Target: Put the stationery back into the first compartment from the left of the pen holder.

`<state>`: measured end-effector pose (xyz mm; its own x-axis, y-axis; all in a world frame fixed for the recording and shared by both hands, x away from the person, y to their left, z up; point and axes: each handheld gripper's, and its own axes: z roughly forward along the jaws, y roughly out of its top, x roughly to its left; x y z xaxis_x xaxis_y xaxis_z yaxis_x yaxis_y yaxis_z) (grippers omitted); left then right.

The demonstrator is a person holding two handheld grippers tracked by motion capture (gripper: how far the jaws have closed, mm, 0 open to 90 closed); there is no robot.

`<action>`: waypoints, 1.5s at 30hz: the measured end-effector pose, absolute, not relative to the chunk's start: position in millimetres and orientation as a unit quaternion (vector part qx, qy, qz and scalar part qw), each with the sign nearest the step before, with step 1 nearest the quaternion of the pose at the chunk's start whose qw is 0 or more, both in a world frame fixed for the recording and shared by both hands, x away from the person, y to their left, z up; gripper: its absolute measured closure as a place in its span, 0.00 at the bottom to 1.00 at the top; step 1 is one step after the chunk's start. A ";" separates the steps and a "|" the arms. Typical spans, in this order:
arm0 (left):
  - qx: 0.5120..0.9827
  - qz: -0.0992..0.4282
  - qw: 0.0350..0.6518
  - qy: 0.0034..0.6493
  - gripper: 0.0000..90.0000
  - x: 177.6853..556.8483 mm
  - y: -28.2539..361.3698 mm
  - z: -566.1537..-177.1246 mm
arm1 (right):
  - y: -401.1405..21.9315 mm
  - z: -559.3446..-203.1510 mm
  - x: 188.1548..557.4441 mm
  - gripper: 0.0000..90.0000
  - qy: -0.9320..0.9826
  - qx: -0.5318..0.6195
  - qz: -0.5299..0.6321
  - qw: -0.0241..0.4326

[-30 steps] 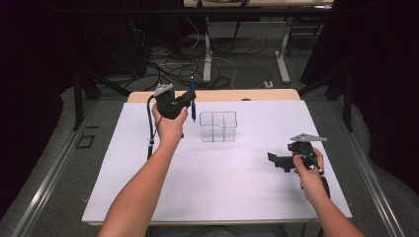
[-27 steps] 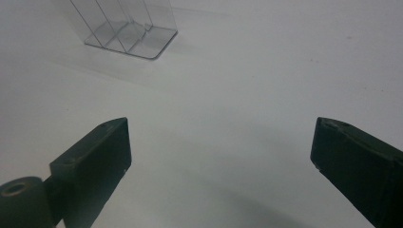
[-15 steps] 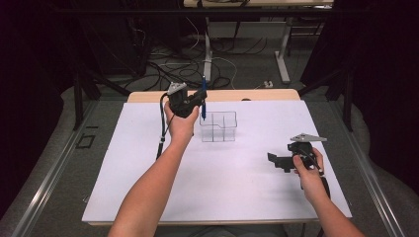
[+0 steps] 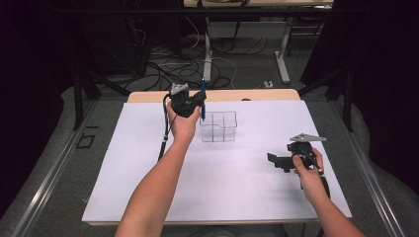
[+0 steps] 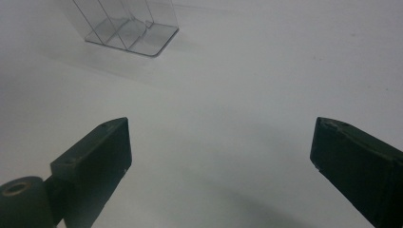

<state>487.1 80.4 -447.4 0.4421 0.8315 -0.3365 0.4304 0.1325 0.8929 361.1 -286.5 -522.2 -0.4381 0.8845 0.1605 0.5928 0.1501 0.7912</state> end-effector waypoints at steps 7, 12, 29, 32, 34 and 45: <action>0.639 0.179 0.555 0.501 0.88 488.4 78.0 -450.9 | -286.6 -522.2 360.7 0.07 0.736 0.503 0.418 0.171; 0.643 0.177 0.553 0.500 0.88 488.4 74.3 -454.0 | -287.0 -522.5 361.1 0.07 0.739 0.500 0.416 0.174; 0.662 0.165 0.539 0.495 0.86 488.2 71.1 -457.4 | -287.5 -522.7 361.3 0.07 0.739 0.501 0.416 0.172; 0.666 0.165 0.536 0.492 0.82 487.1 70.5 -456.4 | -287.7 -522.9 361.5 0.07 0.740 0.500 0.416 0.173; 0.665 0.166 0.539 0.489 0.79 486.1 70.3 -455.1 | -288.0 -523.0 361.7 0.07 0.740 0.499 0.417 0.173; 0.676 0.195 0.533 0.471 0.56 477.8 74.4 -445.4 | -288.4 -522.6 361.4 0.07 0.739 0.500 0.417 0.175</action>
